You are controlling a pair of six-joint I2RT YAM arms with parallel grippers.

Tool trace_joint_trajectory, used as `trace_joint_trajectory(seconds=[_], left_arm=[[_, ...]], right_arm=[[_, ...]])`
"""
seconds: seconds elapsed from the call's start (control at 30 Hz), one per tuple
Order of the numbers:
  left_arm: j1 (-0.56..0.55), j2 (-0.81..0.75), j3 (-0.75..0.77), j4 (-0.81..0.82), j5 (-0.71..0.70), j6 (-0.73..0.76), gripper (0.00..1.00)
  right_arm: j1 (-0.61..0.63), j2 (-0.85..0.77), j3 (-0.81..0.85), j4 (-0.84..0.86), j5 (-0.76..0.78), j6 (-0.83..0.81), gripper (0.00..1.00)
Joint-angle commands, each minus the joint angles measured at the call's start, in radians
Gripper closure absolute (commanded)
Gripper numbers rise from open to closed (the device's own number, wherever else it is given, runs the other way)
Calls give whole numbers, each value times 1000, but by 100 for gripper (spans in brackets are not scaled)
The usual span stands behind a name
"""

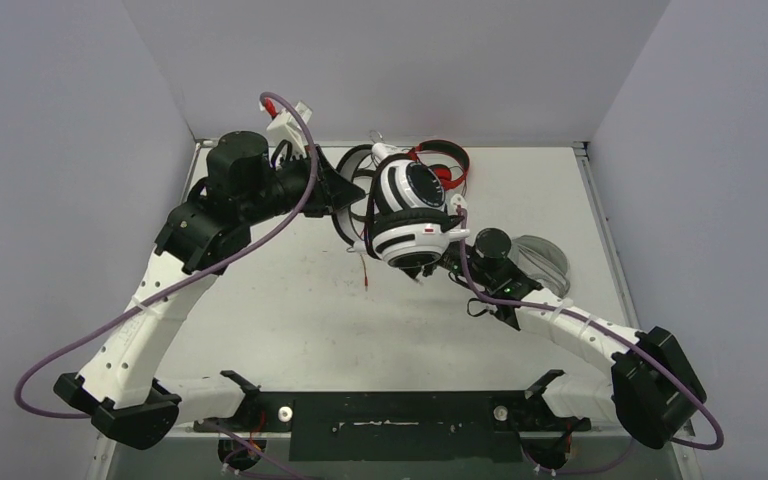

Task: Wrap the headphones
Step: Wrap the headphones cable around the headphones.

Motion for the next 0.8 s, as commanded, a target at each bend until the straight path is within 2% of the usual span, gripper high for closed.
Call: trace_joint_trajectory(seconds=[0.0, 0.2, 0.33, 0.5, 0.6, 0.73, 0.77], left_arm=[[-4, 19, 80, 144, 59, -133, 100], [-2, 26, 77, 156, 19, -140, 100], [-2, 34, 88, 160, -3, -143, 100], [21, 39, 85, 171, -73, -176, 100], [61, 35, 46, 208, -80, -218, 100], [118, 25, -26, 246, -112, -224, 100], [127, 23, -48, 250, -140, -212, 100]], right_arm=[[-3, 19, -46, 241, -95, 72, 54], [-3, 10, -83, 244, -105, 56, 47], [-3, 8, -104, 243, -111, 54, 65], [0, 19, -170, 325, -149, 114, 69], [15, 21, -214, 389, -188, 168, 88], [68, -44, -240, 365, -175, 210, 100], [89, -70, -237, 333, -163, 204, 100]])
